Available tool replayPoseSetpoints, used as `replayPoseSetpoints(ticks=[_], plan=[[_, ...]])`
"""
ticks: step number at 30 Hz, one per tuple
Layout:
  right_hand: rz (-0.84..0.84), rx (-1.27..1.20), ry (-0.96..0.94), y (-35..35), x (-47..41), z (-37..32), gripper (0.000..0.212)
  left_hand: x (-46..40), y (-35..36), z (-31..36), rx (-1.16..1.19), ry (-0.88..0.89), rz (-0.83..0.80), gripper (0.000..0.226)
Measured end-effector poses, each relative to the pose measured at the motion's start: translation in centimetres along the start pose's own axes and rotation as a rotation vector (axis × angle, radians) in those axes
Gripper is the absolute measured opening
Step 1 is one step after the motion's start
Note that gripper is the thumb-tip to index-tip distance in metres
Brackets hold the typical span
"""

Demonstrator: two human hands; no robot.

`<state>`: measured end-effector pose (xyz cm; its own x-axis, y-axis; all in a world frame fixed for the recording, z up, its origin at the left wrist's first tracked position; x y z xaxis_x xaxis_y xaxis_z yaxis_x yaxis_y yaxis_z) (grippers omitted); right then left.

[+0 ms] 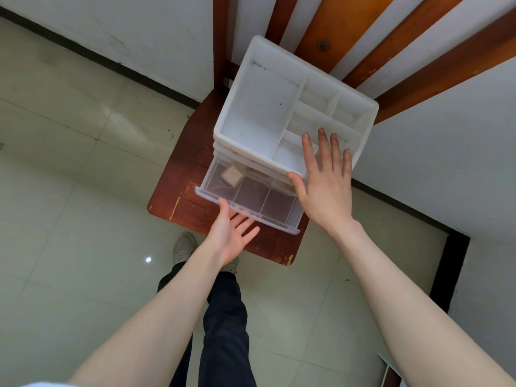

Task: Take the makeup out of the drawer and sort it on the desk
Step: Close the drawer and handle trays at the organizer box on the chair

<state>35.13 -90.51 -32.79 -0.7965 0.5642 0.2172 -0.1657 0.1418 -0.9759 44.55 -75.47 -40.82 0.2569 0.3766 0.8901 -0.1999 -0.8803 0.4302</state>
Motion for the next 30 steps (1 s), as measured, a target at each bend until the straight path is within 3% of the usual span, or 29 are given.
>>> replayPoseSetpoints(ticks=[18,22,24,27,29,30], plan=[[0.032,0.007,-0.005,0.4,-0.1,0.3,0.066,1.5,-2.2,-1.2,-0.126,-0.003,0.066,0.055],[0.045,-0.027,-0.003,0.3,0.1,0.1,0.066,1.7,-2.5,-0.7,-0.222,-0.021,0.159,0.057],[0.118,-0.084,-0.009,0.2,0.5,-0.3,0.063,2.8,-2.1,-0.6,-0.460,-0.023,0.315,0.050],[0.375,-0.214,-0.056,0.0,2.4,-1.6,0.047,4.7,-1.5,-0.3,-0.874,0.246,0.566,0.030],[0.498,-0.371,-0.084,0.7,4.4,-3.2,0.034,6.1,-0.8,0.1,-1.069,0.583,0.589,0.026],[0.481,-0.442,-0.096,1.3,5.3,-4.1,0.032,6.5,-0.4,0.4,-1.197,0.739,0.582,0.026]])
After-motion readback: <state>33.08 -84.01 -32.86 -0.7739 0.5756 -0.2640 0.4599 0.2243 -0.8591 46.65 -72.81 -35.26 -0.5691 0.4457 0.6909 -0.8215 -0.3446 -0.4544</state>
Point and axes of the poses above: each hand's wrist, its own x-axis away from the middle knuckle, its own y-axis out of the palm, z = x × y, the point moved 1 cm from there along -x, towards the middle knuckle, and after that the axes turned 14 degrees about -y, right-handed, at the moved point
